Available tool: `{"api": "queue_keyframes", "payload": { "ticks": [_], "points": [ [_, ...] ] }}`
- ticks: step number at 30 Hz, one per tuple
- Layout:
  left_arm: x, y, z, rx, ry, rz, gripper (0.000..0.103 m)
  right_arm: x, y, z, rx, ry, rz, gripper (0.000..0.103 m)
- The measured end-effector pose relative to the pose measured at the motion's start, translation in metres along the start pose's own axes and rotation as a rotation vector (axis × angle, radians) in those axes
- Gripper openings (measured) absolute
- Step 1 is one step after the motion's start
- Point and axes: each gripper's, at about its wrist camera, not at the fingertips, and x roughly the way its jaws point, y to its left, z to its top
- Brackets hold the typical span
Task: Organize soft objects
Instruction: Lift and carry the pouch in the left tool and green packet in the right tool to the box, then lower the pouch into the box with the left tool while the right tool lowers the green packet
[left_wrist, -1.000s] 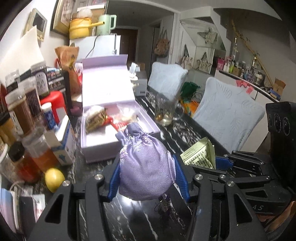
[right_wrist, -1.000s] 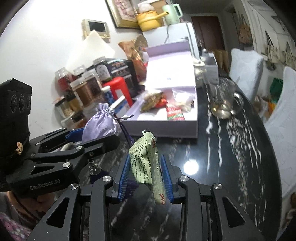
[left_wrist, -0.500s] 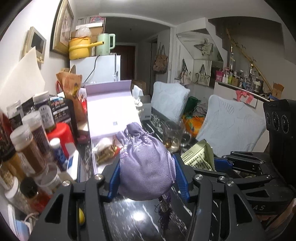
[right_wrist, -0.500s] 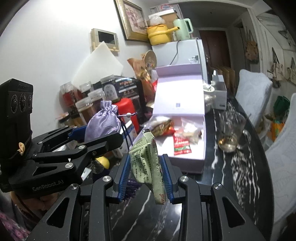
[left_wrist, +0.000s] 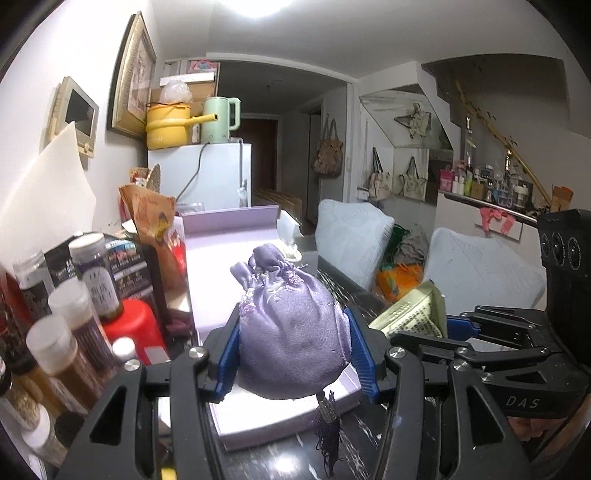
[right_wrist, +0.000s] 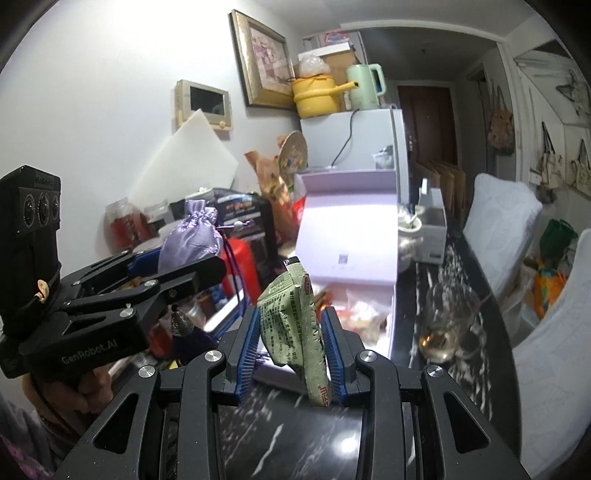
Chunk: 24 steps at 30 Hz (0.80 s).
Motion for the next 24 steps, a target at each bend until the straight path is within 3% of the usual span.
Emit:
{"api": "queue_keyframes", "payload": {
  "ticks": [12, 24],
  "points": [
    [0.039, 0.022, 0.031, -0.004, -0.04, 0.039, 0.052, 0.033, -0.026, 0.04, -0.003, -0.018, -0.021, 0.033],
    [0.11, 0.046, 0.025, -0.059, 0.055, 0.06, 0.052, 0.094, -0.056, 0.052, 0.026, 0.026, -0.008, 0.033]
  ]
}}
